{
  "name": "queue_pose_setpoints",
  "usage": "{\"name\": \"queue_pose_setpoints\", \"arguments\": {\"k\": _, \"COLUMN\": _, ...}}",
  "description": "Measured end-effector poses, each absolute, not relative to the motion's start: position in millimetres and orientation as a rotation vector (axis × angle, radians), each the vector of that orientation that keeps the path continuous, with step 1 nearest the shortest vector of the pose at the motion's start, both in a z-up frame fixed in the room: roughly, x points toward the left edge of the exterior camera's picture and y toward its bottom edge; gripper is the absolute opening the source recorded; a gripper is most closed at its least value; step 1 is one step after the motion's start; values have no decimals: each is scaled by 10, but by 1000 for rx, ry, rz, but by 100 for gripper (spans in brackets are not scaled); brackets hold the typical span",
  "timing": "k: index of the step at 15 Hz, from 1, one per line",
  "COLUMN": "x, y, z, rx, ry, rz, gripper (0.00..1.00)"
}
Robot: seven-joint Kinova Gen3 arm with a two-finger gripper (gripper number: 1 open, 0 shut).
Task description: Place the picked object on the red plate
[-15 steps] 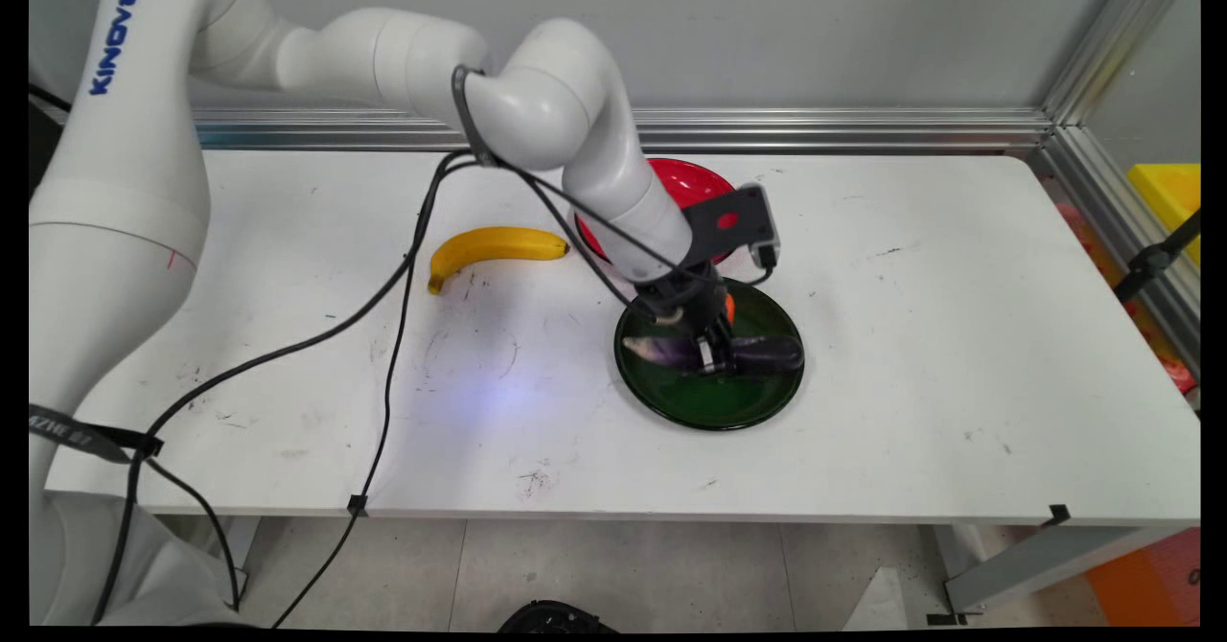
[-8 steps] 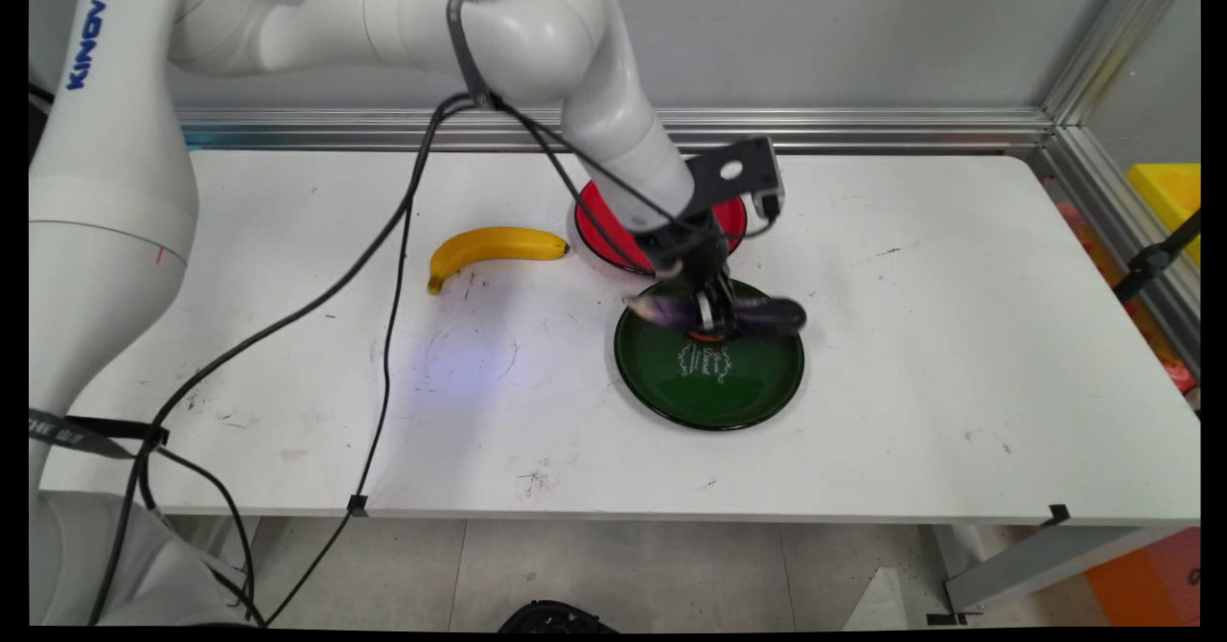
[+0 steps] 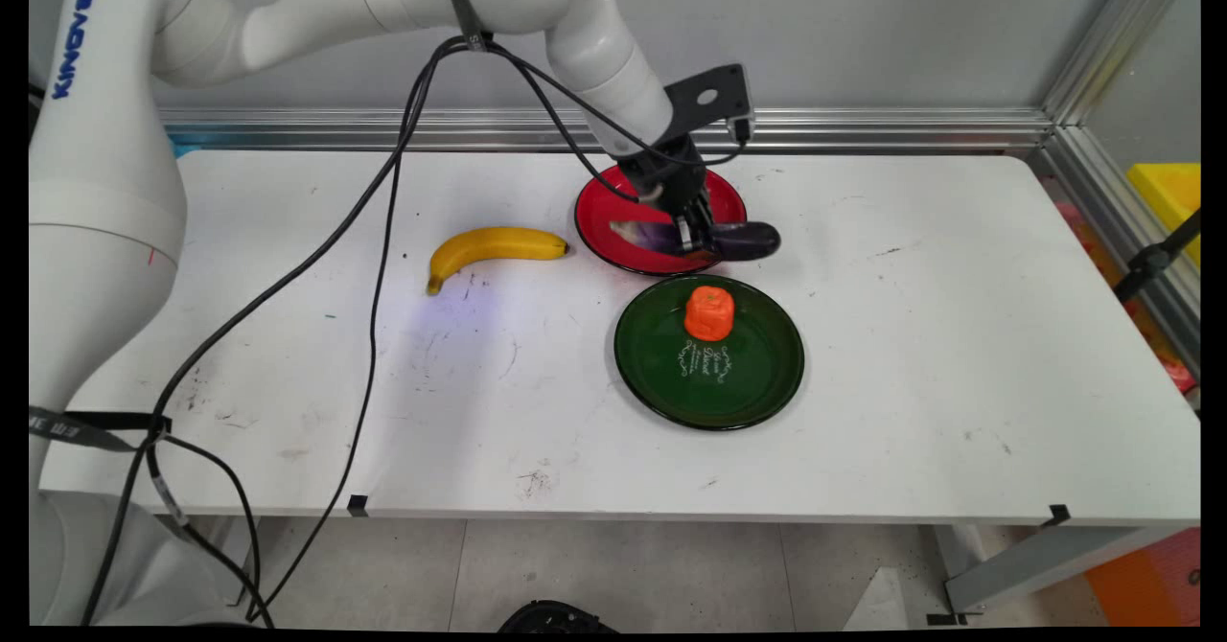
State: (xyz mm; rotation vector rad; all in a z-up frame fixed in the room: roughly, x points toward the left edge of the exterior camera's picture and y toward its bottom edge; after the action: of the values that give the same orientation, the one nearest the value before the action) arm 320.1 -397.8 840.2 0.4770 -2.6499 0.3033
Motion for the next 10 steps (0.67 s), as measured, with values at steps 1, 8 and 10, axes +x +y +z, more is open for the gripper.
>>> {"name": "queue_pose_setpoints", "arguments": {"k": 1, "x": 3256, "y": -4050, "z": 8385, "rx": 474, "ry": -2653, "rz": 315, "gripper": 0}}
{"name": "queue_pose_setpoints", "arguments": {"k": 8, "x": 3572, "y": -4591, "z": 8152, "rx": 451, "ry": -2655, "rz": 393, "gripper": 0}}
{"name": "queue_pose_setpoints", "arguments": {"k": 10, "x": 3631, "y": -4715, "z": 8080, "rx": 446, "ry": -2654, "rz": 404, "gripper": 0}}
